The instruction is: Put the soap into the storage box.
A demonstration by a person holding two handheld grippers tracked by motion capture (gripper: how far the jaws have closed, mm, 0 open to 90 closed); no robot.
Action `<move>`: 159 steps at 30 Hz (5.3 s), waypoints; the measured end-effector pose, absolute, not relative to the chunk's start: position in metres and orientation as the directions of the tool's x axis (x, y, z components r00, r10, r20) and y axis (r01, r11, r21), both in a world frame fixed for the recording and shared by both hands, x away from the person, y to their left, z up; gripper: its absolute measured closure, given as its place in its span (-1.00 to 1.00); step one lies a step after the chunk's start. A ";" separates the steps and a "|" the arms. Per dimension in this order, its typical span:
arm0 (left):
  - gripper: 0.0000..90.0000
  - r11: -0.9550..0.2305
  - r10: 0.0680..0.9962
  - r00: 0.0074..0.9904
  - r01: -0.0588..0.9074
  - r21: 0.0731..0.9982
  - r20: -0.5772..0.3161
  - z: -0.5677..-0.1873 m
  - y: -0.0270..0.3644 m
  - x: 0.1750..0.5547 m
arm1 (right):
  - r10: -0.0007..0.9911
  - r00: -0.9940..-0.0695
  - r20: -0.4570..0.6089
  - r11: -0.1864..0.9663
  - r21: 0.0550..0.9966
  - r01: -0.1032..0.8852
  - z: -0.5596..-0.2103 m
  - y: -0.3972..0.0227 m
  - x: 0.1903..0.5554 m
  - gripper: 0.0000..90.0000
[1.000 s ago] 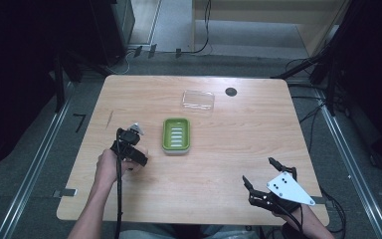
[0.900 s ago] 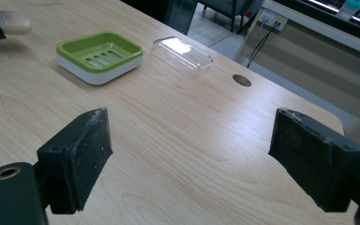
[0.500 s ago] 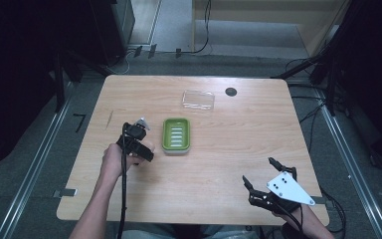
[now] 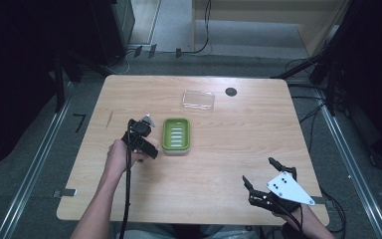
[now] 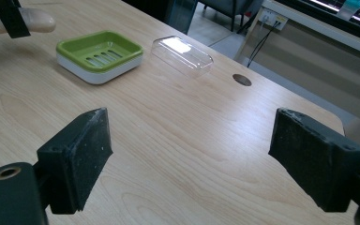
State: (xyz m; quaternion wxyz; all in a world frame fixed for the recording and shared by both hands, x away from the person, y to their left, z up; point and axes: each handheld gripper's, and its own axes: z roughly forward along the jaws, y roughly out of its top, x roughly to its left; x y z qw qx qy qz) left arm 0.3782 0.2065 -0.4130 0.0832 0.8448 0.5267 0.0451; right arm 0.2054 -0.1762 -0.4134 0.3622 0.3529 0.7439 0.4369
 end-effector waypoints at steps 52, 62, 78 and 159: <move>-0.24 -0.404 0.905 0.424 0.881 0.247 -0.035 -0.404 0.184 0.399 | 0.837 -0.492 -0.240 0.378 0.903 0.202 -0.414 -0.175 0.205 -0.71; -0.24 -0.386 0.909 0.415 0.878 0.283 -0.049 -0.398 0.176 0.403 | 0.836 -0.493 -0.240 0.379 0.903 0.202 -0.414 -0.175 0.205 -0.71; -0.24 -0.348 0.919 0.388 0.880 0.322 -0.066 -0.400 0.158 0.412 | 0.837 -0.492 -0.240 0.378 0.903 0.202 -0.414 -0.176 0.205 -0.71; -0.25 -0.113 0.989 0.142 0.884 0.454 -0.029 -0.447 0.121 0.423 | 0.836 -0.492 -0.244 0.377 0.906 0.191 -0.414 -0.177 0.205 -0.71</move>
